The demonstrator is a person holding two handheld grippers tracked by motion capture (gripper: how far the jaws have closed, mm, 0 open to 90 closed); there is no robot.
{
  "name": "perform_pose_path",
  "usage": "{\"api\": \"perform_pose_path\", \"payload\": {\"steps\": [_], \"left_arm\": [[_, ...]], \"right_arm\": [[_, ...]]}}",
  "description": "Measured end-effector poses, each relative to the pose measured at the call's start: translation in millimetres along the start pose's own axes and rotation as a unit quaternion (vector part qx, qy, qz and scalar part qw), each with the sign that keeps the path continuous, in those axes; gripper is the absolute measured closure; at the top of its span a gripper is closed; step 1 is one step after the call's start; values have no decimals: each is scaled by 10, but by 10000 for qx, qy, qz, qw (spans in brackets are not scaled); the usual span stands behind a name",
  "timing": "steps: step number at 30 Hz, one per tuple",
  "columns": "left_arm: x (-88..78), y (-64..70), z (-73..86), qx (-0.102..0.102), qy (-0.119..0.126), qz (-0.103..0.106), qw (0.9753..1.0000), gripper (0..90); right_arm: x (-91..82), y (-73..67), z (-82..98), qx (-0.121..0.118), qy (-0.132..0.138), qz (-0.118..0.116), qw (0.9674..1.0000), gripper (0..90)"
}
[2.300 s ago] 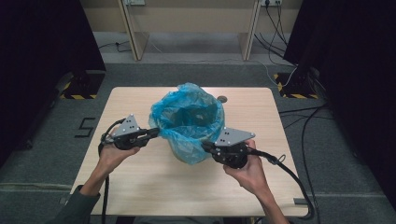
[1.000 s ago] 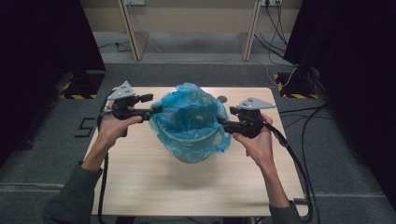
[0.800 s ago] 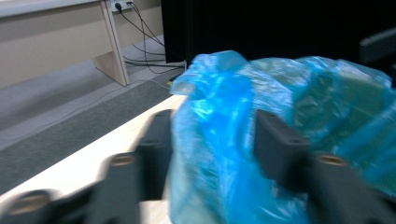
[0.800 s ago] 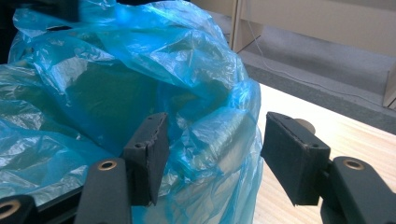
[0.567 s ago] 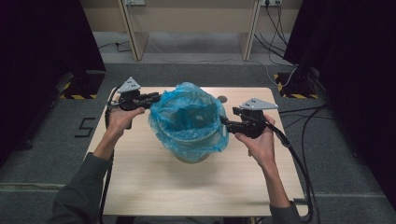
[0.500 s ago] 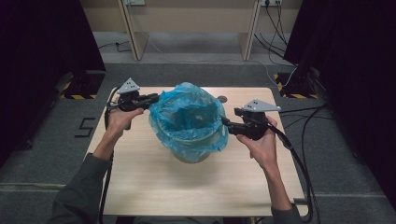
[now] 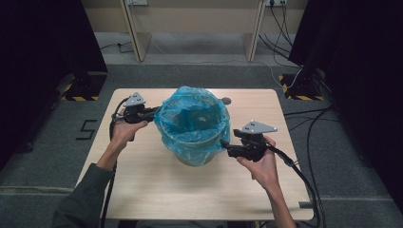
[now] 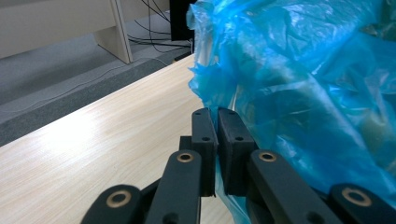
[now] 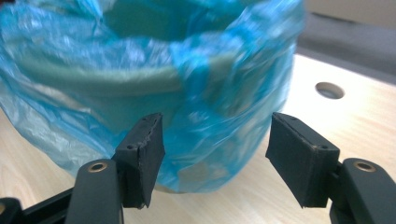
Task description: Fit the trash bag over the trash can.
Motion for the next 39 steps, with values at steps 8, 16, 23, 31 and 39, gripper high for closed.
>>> {"api": "perform_pose_path", "payload": {"steps": [8, 16, 23, 31, 39], "left_arm": [[-81, 40, 109, 21, 4, 51, 10000, 856], [-182, 133, 286, 147, -135, 93, 9998, 858], [-221, 216, 485, 137, -214, 159, 9996, 859], [-257, 280, 538, 150, -224, 213, 9994, 862], [-351, 374, 523, 256, -180, 278, 9991, 857]], "right_arm": [[168, 60, 159, -404, -255, -292, 9984, 756], [383, 312, 217, -658, -506, -147, 9964, 872], [657, 499, 331, -578, -722, -170, 9956, 884], [733, 568, 402, -495, -798, -53, 9956, 807], [287, 666, 56, -38, -288, 653, 9974, 452]]}}
Point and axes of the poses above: each handheld gripper's, and its own axes: x roughly forward along the jaws, z roughly out of its underside, y roughly to its right, the point moved 8 cm from there along x, roughly forward along the jaws, and after that the axes turned 8 degrees about y, right-handed, at the moved point
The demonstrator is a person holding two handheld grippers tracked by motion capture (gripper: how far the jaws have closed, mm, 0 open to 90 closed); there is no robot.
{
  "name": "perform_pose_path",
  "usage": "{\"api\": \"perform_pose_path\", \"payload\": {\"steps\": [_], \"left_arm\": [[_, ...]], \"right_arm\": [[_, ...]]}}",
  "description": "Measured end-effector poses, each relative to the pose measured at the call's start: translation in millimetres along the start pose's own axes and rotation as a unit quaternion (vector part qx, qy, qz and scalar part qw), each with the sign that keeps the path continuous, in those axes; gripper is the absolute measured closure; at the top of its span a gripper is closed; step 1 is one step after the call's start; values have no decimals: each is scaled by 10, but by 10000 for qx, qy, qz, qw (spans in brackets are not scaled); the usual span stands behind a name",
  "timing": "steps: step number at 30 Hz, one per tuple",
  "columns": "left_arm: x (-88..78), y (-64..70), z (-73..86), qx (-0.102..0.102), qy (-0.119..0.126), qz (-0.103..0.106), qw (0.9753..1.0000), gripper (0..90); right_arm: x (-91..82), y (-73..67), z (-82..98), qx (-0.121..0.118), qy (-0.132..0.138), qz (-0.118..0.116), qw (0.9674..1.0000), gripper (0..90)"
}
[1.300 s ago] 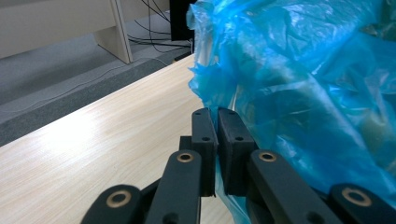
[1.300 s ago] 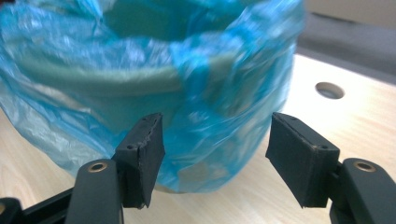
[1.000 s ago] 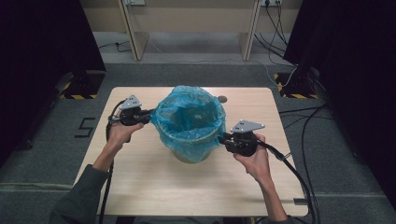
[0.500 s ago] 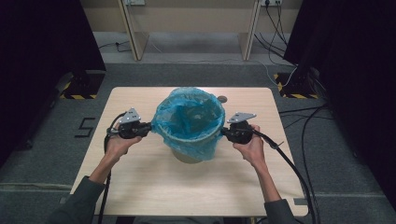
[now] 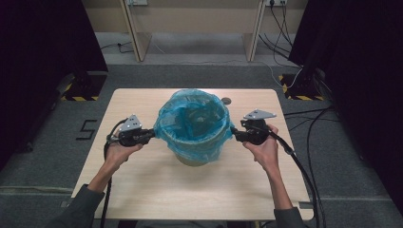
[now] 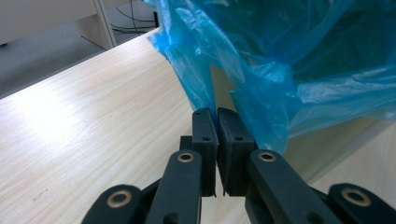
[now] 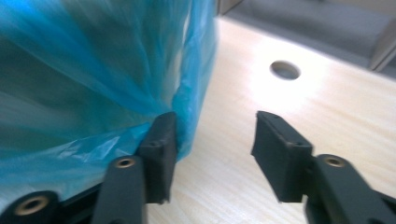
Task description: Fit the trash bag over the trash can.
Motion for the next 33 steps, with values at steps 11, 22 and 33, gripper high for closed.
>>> {"api": "perform_pose_path", "payload": {"steps": [11, 22, 33], "left_arm": [[-100, 288, -3, 359, 13, 65, 9993, 838], [-547, 128, -221, 214, 86, -82, 9997, 423], [-468, -190, -677, -251, 549, -308, 9977, 367]], "right_arm": [[-437, -336, -657, 123, 886, -210, 9958, 382], [-22, -326, -606, 17, 373, -161, 9992, 530], [309, -87, -785, -158, 319, -484, 9982, 612]]}}
Point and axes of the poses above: each handheld gripper's, and its own axes: x roughly forward along the jaws, z roughly out of its underside, y roughly to its right, the point moved 8 cm from there along x, roughly forward along the jaws, and after that the axes turned 8 degrees about y, right-handed, at the moved point
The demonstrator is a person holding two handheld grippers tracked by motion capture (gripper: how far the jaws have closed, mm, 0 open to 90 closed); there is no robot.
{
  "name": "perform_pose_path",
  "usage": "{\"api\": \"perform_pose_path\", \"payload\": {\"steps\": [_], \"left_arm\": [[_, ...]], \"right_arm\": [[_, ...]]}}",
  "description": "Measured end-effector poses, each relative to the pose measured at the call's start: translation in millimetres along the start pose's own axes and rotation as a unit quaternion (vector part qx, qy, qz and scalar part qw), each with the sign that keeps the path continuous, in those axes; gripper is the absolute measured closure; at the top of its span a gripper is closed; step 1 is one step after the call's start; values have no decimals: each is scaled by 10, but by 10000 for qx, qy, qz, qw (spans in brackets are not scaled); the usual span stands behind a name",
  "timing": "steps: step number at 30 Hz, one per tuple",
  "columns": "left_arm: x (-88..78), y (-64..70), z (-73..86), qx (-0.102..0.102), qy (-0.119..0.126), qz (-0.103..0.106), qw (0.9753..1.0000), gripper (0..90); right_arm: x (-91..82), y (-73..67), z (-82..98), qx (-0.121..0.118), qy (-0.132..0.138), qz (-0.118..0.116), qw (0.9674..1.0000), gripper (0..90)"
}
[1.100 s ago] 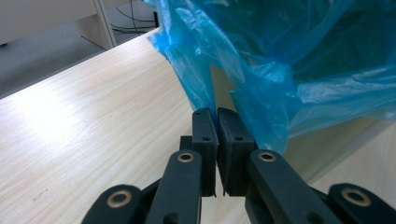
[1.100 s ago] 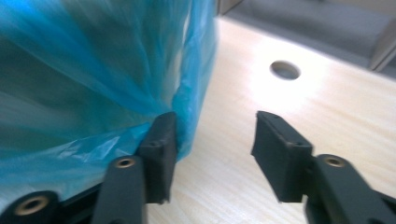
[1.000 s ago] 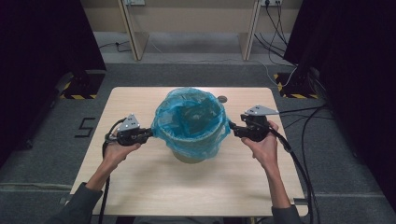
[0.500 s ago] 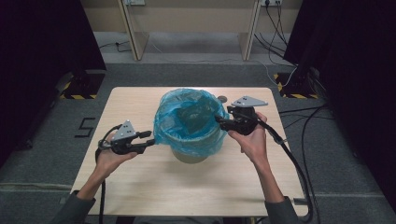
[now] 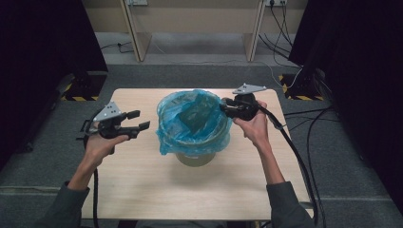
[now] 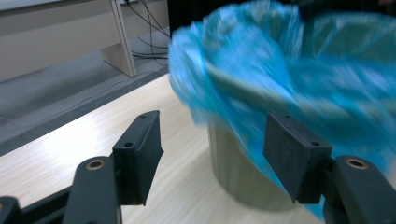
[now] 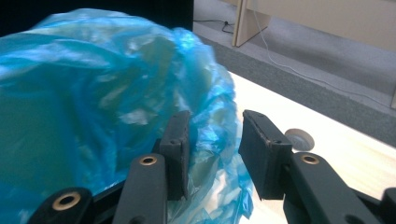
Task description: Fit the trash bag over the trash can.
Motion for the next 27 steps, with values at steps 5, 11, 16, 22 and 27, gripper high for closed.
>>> {"api": "perform_pose_path", "payload": {"steps": [5, 11, 16, 22, 27], "left_arm": [[260, -42, -161, -206, 46, 68, 9998, 374], [629, -61, -220, -360, -188, 187, 9990, 379], [754, -108, -214, -619, -11, 405, 9973, 685], [662, -260, -212, -573, 154, 233, 9980, 875], [633, -405, -16, -699, 41, 117, 9975, 881]], "right_arm": [[90, 56, -54, 67, 17, 147, 9999, 501], [3, -23, -64, 28, 48, 258, 9997, 459], [-127, -133, -82, 16, 162, 176, 9997, 435], [-294, -176, -49, -62, 244, 153, 9996, 429], [-388, -184, -9, -48, 254, 182, 9995, 431]]}}
Point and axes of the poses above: each handheld gripper's, and its own axes: x roughly forward along the jaws, z roughly out of its underside, y roughly to its right, the point moved 8 cm from there along x, roughly forward along the jaws, and after that the axes turned 8 degrees about y, right-handed, at the moved point
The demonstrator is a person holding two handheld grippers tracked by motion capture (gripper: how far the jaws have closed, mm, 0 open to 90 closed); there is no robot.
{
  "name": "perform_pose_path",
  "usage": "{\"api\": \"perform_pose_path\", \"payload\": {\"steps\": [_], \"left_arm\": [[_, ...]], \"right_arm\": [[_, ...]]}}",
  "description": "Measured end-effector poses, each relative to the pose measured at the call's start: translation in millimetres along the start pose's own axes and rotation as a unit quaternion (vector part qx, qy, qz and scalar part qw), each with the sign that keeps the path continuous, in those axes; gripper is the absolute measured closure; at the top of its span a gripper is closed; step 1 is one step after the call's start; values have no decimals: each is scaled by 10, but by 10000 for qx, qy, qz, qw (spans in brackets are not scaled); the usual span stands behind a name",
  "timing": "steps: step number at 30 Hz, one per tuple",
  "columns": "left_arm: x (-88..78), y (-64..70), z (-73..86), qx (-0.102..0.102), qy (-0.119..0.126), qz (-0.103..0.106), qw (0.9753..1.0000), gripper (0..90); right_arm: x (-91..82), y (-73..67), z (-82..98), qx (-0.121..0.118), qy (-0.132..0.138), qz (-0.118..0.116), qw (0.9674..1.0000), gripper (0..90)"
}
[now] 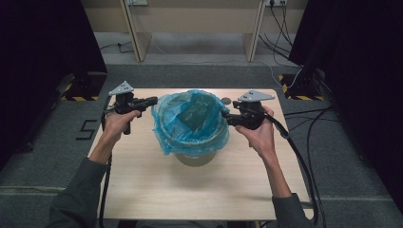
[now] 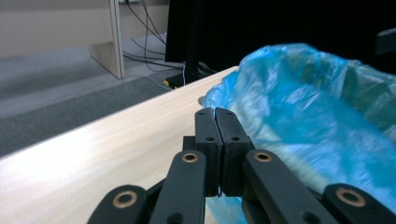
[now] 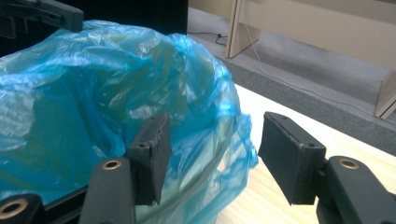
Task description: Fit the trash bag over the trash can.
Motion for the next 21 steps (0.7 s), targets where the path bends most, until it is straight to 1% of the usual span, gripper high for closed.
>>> {"api": "perform_pose_path", "payload": {"steps": [1, 3, 4, 5, 6, 7, 8, 9, 11, 13, 14, 15, 17, 18, 19, 20, 21], "left_arm": [[5, -14, 71, -14, -63, 10, 10000, 881], [12, -25, 230, -94, -141, 37, 9998, 879], [12, -25, 230, -94, -141, 37, 9998, 879], [18, -17, 377, -113, -230, 51, 9997, 879], [18, -17, 377, -113, -230, 51, 9997, 877], [20, -7, 513, -102, -318, 45, 9994, 877], [20, -7, 513, -102, -318, 45, 9994, 876], [19, -9, 612, -72, -387, 9, 9992, 875], [21, -18, 710, 19, -479, -67, 9988, 872], [12, -13, 780, 38, -545, -51, 9985, 861], [-27, -2, 786, 67, -527, -45, 9986, 848], [-27, -2, 786, 67, -527, -45, 9986, 792], [-162, 16, 709, 83, -360, -128, 9992, 699], [-162, 16, 709, 83, -360, -128, 9992, 650], [-298, 56, 629, 87, -250, -130, 9996, 584], [-387, 89, 578, 116, -181, -148, 9997, 535], [-439, 114, 546, 132, -122, -159, 9997, 487]], "right_arm": [[-13, -11, 14, 33, -16, 0, 10000, 430], [-29, -37, 45, 13, -27, -26, 10000, 429], [-29, -37, 45, 13, -27, -26, 10000, 429], [-39, -60, 79, 6, -51, -23, 10000, 428], [-39, -60, 79, 6, -51, -23, 10000, 428], [-55, -72, 112, -1, -72, -19, 10000, 425], [-55, -72, 112, -1, -72, -19, 10000, 425], [-92, -77, 138, 44, -39, -21, 10000, 423], [-142, -77, 156, 60, 0, -11, 10000, 421], [-210, -79, 174, 103, 55, -1, 9999, 418], [-243, -80, 193, 94, 54, 15, 9999, 414], [-298, -86, 231, 72, 51, 33, 10000, 410], [-355, -107, 286, 72, 30, 15, 10000, 403], [-383, -123, 334, 65, 2, -11, 10000, 393], [-405, -151, 406, 59, -67, -47, 9999, 384], [-411, -171, 453, 48, -103, -76, 9999, 380], [-407, -213, 534, 47, -160, -121, 9998, 369]]}}
Point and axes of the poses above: each handheld gripper's, and its own axes: x roughly forward along the jaws, z roughly out of its underside, y roughly to its right, the point moved 8 cm from there along x, roughly forward along the jaws, and after that the axes turned 8 degrees about y, right-handed, at the moved point
